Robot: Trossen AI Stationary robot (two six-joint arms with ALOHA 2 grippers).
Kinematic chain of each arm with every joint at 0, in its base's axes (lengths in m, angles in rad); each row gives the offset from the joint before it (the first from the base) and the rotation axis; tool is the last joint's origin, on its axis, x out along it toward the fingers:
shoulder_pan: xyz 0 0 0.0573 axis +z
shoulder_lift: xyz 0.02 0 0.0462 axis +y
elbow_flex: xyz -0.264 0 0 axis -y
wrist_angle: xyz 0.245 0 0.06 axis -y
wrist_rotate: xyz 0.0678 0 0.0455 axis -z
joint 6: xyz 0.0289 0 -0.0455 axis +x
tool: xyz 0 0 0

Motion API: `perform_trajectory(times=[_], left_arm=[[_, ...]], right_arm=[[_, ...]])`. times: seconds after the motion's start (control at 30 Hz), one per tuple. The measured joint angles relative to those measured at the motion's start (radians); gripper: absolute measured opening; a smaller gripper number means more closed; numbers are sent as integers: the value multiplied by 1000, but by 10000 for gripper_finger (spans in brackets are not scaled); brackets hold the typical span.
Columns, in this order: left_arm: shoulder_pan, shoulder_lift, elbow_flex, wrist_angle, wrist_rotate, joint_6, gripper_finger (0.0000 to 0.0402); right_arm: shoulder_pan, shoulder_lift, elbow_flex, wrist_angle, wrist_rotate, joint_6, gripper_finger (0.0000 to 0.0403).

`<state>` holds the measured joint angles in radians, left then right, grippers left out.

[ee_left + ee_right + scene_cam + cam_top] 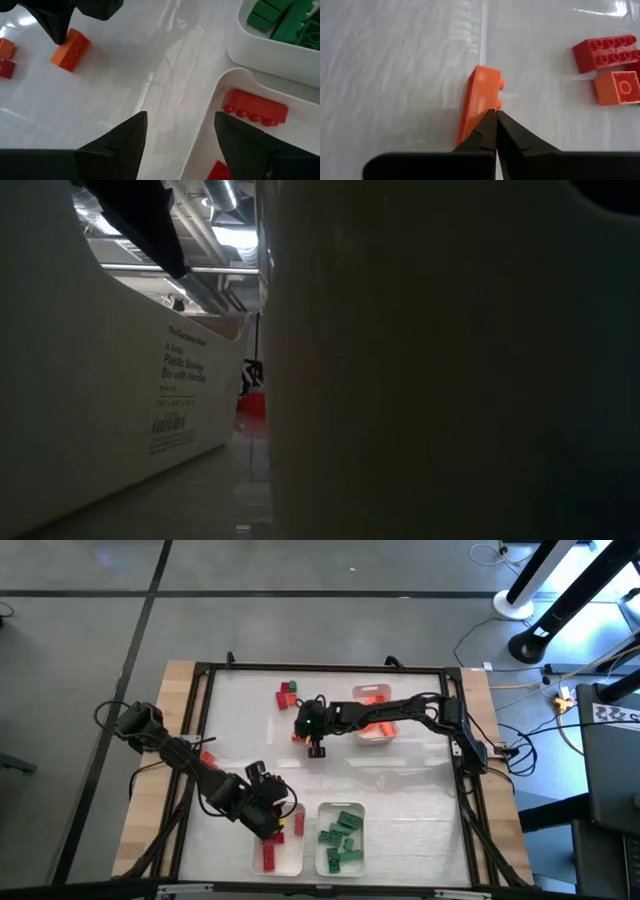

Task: Sort blocks
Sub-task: Put the orange game piece into the top right white bin

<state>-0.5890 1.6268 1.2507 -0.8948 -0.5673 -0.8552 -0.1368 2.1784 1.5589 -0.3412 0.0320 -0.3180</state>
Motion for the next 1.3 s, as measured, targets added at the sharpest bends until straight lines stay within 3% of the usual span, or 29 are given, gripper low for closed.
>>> perform_trajectory(times=[0.33, 0.47, 0.87, 1.13, 1.3], left_arm=[[9, 0, 0, 0, 1, 0, 221], [9, 0, 0, 0, 1, 0, 221], [9, 0, 0, -2, 1, 0, 221], [8, 0, 0, -5, 1, 2, 221], [8, 0, 0, -5, 1, 2, 221]], right_arm=[[0, -1, 0, 17, -1, -4, 5], [-2, 1, -1, 49, -58, -3, 8], [-3, -6, -1, 56, -53, 6, 110], [1, -56, -5, 32, -64, 7, 115], [1, -66, -3, 39, -149, 7, 115]])
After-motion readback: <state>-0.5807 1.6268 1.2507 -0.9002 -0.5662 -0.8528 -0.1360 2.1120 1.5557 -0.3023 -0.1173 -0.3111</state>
